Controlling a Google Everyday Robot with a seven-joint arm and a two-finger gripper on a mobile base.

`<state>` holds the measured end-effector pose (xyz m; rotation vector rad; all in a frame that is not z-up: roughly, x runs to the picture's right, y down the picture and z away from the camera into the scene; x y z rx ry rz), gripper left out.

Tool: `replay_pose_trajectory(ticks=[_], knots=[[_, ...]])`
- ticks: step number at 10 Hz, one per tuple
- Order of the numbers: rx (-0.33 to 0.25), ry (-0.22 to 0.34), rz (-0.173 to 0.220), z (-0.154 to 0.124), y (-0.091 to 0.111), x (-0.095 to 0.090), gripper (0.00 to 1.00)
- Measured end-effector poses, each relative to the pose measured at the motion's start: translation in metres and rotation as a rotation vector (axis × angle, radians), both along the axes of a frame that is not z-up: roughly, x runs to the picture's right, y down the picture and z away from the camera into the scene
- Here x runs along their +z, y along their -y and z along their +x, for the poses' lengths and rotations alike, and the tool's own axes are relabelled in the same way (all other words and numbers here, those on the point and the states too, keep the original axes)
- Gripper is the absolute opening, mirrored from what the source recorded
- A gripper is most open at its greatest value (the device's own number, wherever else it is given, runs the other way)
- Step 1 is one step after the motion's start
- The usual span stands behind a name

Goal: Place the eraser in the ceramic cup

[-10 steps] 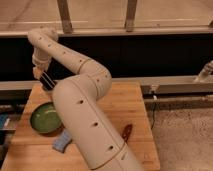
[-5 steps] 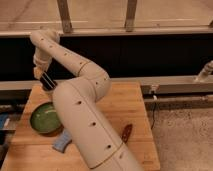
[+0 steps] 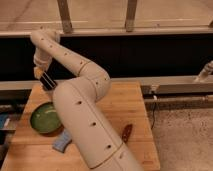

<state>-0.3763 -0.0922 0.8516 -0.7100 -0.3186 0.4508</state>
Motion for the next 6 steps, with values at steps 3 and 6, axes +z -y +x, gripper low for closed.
replay_pose_trajectory(ticks=[3, 6], knots=[[-0.003, 0.002, 0.000, -0.0026, -0.0011, -0.0008, 0.78], [-0.002, 0.002, 0.000, -0.0023, -0.0008, -0.0008, 0.80]])
